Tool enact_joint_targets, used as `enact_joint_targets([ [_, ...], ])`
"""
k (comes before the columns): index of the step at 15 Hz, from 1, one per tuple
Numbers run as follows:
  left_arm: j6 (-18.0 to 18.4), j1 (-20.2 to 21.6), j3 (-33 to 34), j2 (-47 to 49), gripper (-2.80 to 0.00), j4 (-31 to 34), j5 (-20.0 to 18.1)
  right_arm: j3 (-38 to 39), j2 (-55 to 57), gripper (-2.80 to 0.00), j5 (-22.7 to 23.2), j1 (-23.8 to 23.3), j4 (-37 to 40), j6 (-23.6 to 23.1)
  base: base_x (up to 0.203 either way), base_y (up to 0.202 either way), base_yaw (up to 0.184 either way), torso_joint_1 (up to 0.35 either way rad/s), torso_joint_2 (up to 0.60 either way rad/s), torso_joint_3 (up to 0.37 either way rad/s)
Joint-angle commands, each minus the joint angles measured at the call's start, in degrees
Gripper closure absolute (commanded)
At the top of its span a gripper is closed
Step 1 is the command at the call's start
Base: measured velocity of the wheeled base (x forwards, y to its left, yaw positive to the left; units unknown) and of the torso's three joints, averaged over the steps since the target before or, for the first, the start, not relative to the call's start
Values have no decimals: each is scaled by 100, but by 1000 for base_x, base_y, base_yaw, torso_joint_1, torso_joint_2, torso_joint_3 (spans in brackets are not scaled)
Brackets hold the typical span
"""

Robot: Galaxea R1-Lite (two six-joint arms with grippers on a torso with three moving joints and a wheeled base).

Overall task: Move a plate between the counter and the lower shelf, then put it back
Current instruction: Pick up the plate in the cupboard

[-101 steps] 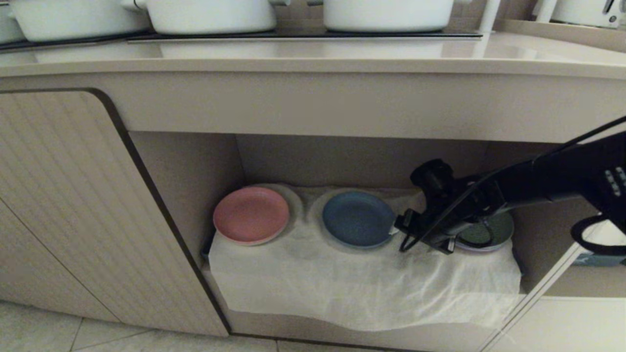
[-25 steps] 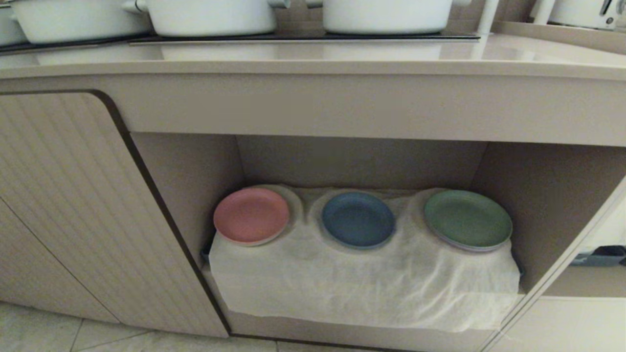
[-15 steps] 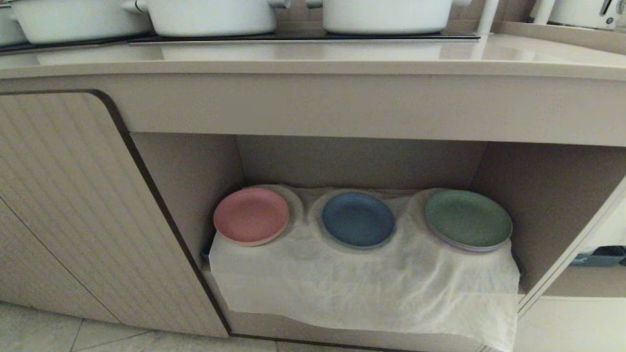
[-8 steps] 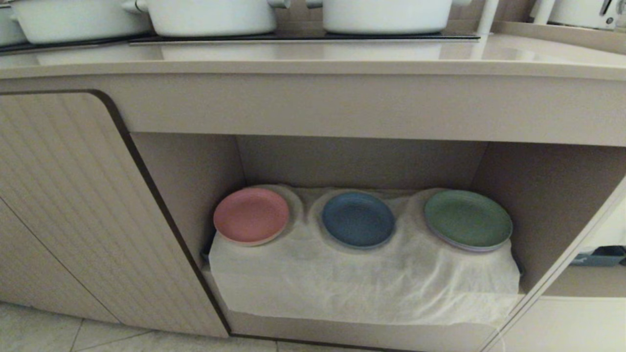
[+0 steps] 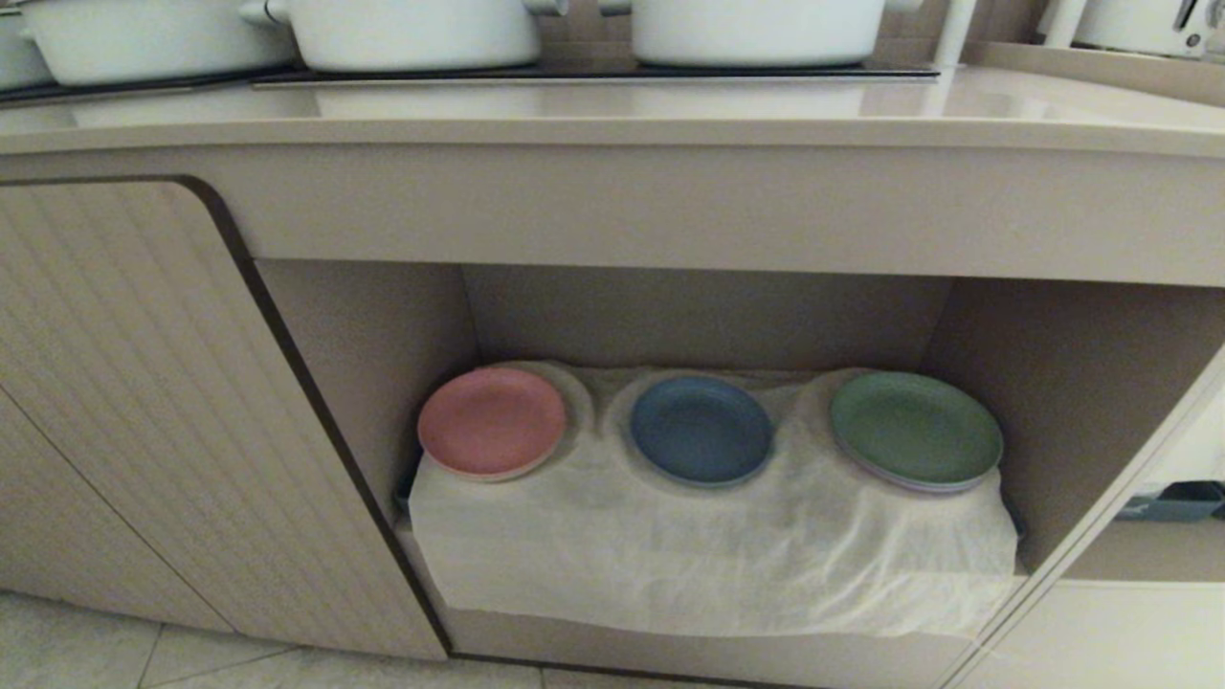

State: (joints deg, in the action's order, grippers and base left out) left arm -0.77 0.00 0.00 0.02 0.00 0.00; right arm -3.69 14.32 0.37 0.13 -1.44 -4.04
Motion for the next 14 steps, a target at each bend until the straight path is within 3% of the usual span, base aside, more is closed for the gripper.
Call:
enact_joint_targets([
  [1,-2,0,0,-2,0,0,0,-257,553,0,1,4,-9,-65,0,0,0,0,0,0],
  [3,-2,0,0,-2,0,0,0,-519,913,0,74,1,-4,-250,0,0,0,0,0,0],
  [8,-2,0,0,-2,0,0,0,-1027,2058,0,982,254,-5,-529,0,0,0,0,0,0],
  [14,-2,0,0,-2,0,0,0,-1299,3895,0,1361,1355,-376,-457,0,0,0,0,0,0],
])
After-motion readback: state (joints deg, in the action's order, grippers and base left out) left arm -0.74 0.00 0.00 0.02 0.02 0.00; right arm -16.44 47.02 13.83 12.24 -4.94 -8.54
